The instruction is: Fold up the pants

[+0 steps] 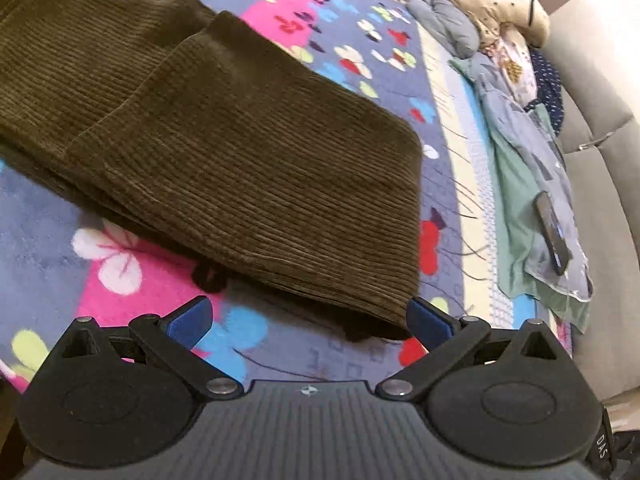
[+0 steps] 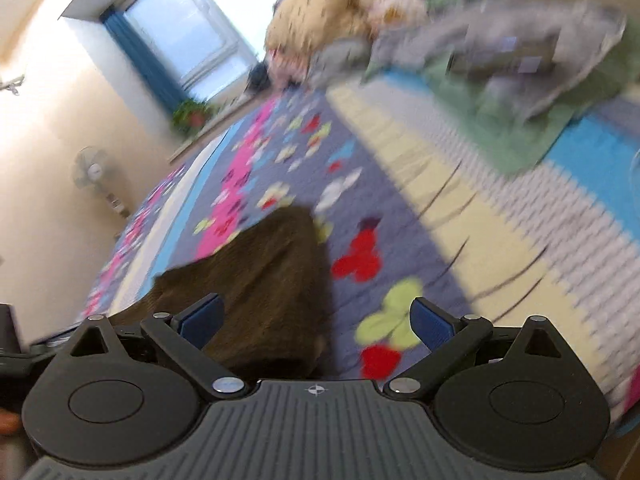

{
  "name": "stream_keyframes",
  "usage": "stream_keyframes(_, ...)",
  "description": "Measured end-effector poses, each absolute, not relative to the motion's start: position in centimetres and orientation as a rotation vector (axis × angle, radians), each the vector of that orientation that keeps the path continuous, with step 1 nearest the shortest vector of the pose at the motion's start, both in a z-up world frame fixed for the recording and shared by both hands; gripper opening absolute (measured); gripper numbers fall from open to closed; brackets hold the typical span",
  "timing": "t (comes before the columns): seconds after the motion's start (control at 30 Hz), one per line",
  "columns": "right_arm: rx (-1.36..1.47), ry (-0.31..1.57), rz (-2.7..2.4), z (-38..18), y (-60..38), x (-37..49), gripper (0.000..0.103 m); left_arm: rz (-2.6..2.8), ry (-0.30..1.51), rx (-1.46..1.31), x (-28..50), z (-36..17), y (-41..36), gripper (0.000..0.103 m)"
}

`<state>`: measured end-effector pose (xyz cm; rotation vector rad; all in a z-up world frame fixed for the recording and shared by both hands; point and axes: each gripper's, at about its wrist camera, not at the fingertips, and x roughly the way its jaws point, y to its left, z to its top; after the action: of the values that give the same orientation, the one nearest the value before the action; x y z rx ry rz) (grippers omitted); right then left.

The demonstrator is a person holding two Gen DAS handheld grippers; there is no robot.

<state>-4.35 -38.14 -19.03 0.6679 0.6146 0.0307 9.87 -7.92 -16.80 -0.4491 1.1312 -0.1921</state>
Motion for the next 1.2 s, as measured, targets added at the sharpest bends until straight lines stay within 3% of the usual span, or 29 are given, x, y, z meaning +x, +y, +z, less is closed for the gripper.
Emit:
stream_keyframes(0.33, 0.869, 0.853, 0.196, -25.6, -36.0, 3.8, 0.099, -0.071, 1.150, -0.478, 11.4, -18.8, -4.9, 0.103)
stream_keyframes(0.47, 0.973, 0.910, 0.251, -28.4, -34.6, 5.9, 0.094, -0.067, 1.166, -0.509, 11.8, -19.4, -4.3, 0.103)
stream_keyframes(0.5, 0.965, 0.903, 0.249, -28.4, -34.2, 6.0, 0.073, -0.070, 1.170, -0.523, 11.9, -19.6, -4.3, 0.103)
stream_keyframes(0.57, 0.944, 0.894, 0.229, -28.1, -33.9, 6.1, 0.045, -0.075, 1.182, -0.555, 12.0, -20.1, -4.2, 0.103)
stream_keyframes(0.67, 0.976, 0.910, 0.194, -27.6, -34.2, 6.2, 0.033, -0.086, 1.195, -0.630, 12.1, -20.9, -4.3, 0.103)
stream_keyframes(0.9, 1.019, 0.868, 0.175, -23.2, -33.7, 6.4, 0.029, -0.055, 1.170, -0.752, 13.4, -21.7, -4.0, 0.103)
stream_keyframes(1.2, 1.052, 0.897, 0.153, -22.9, -34.4, 6.7, 0.029, 0.048, 1.149, -0.804, 14.5, -22.6, -5.4, 0.103)
